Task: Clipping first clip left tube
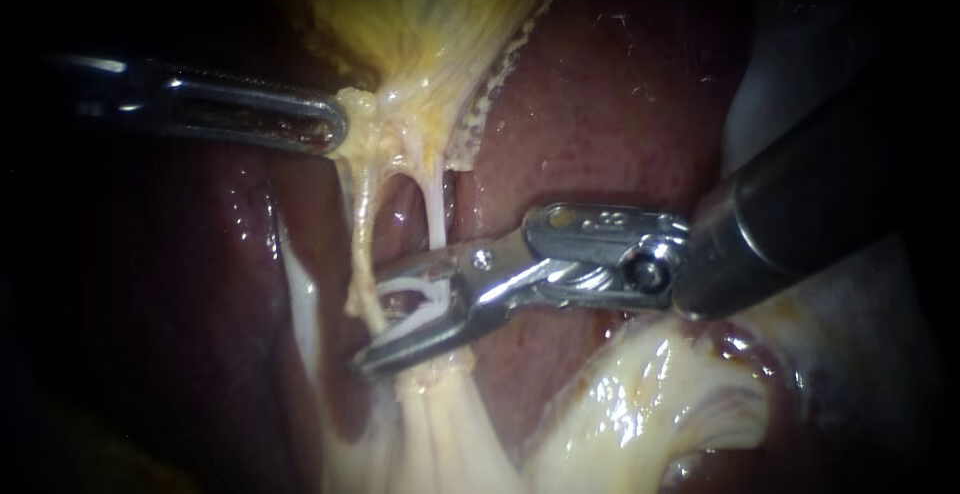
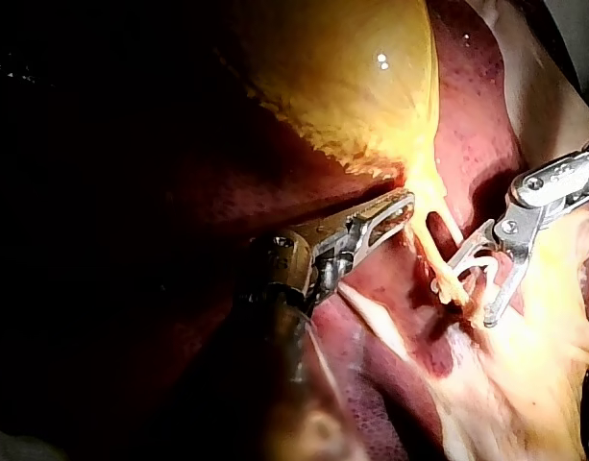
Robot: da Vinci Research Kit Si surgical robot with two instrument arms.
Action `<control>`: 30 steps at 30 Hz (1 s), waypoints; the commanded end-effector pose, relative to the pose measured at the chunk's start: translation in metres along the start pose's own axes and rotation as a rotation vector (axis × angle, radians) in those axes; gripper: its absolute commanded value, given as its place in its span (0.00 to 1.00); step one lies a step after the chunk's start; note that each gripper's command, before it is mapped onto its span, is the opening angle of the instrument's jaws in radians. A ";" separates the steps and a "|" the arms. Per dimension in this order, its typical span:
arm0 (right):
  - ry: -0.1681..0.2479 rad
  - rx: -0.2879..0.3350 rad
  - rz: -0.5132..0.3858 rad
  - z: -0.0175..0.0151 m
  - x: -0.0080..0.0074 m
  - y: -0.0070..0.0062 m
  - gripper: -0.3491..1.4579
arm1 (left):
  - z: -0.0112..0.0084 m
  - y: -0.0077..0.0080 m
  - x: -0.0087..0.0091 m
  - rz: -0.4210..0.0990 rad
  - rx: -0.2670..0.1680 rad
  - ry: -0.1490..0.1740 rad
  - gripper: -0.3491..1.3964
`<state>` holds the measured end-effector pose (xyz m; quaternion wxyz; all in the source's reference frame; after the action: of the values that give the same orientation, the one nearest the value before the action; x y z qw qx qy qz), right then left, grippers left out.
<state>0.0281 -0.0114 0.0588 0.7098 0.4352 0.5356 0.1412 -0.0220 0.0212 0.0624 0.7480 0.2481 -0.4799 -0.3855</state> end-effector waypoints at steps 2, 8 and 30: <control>-0.002 0.014 0.011 0.0002 -0.0003 -0.0003 0.47 | 0.0000 0.0000 0.0000 0.000 0.000 0.000 0.00; -0.022 0.060 0.023 0.0014 -0.0022 -0.0010 0.47 | 0.0000 0.0000 0.0000 0.000 0.000 0.000 0.00; 0.063 0.152 0.029 0.0010 -0.0009 -0.0011 0.27 | 0.0000 0.0000 0.0000 0.000 0.002 0.001 0.00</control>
<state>0.0282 -0.0131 0.0586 0.6564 0.4871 0.5617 0.1279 -0.0221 0.0212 0.0624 0.7480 0.2490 -0.4802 -0.3846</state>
